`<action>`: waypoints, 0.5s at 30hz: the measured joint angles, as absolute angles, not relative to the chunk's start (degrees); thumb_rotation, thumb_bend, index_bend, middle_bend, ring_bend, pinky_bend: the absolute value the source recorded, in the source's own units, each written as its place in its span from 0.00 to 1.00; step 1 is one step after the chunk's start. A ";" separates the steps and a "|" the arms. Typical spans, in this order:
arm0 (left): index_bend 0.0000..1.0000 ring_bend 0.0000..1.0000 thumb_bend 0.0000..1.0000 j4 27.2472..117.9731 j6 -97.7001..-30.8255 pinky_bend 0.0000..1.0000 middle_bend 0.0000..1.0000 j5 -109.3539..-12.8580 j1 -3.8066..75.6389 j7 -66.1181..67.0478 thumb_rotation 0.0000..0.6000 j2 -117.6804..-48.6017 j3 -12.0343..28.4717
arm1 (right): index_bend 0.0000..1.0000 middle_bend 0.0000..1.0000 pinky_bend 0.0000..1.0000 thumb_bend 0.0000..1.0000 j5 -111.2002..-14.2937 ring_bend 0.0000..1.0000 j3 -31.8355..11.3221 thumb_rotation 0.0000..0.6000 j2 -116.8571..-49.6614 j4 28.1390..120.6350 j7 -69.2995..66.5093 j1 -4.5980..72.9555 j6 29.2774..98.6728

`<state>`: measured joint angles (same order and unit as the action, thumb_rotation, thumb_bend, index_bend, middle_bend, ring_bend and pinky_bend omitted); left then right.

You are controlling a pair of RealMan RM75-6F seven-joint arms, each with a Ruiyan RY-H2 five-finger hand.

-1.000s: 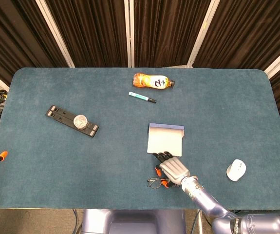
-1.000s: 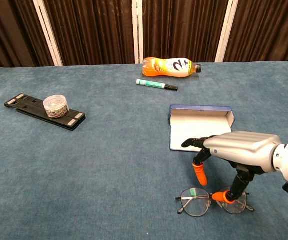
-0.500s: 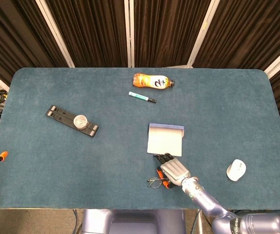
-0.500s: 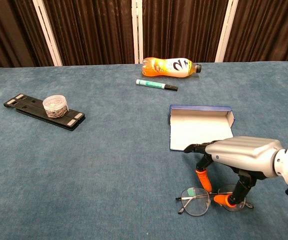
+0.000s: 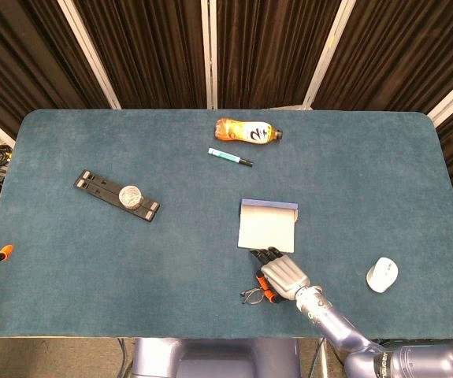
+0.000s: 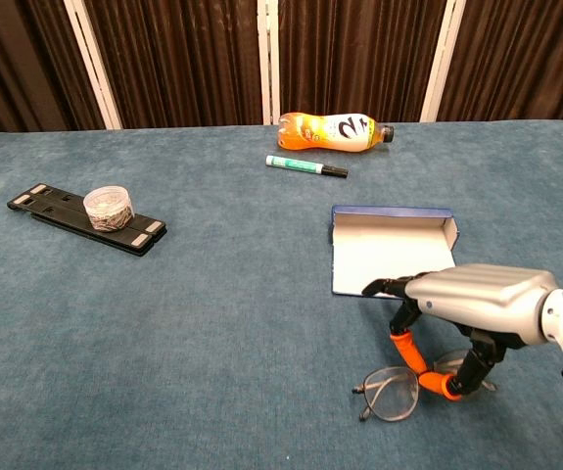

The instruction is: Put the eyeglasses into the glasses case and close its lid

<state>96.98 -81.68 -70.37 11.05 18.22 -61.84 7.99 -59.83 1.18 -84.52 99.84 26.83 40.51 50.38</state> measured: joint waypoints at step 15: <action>0.00 0.00 0.00 96.69 -81.02 0.00 0.00 -69.25 11.13 16.93 1.00 -61.41 8.62 | 0.63 0.00 0.00 0.37 -56.74 0.00 -5.81 1.00 -85.65 96.97 23.47 42.75 50.87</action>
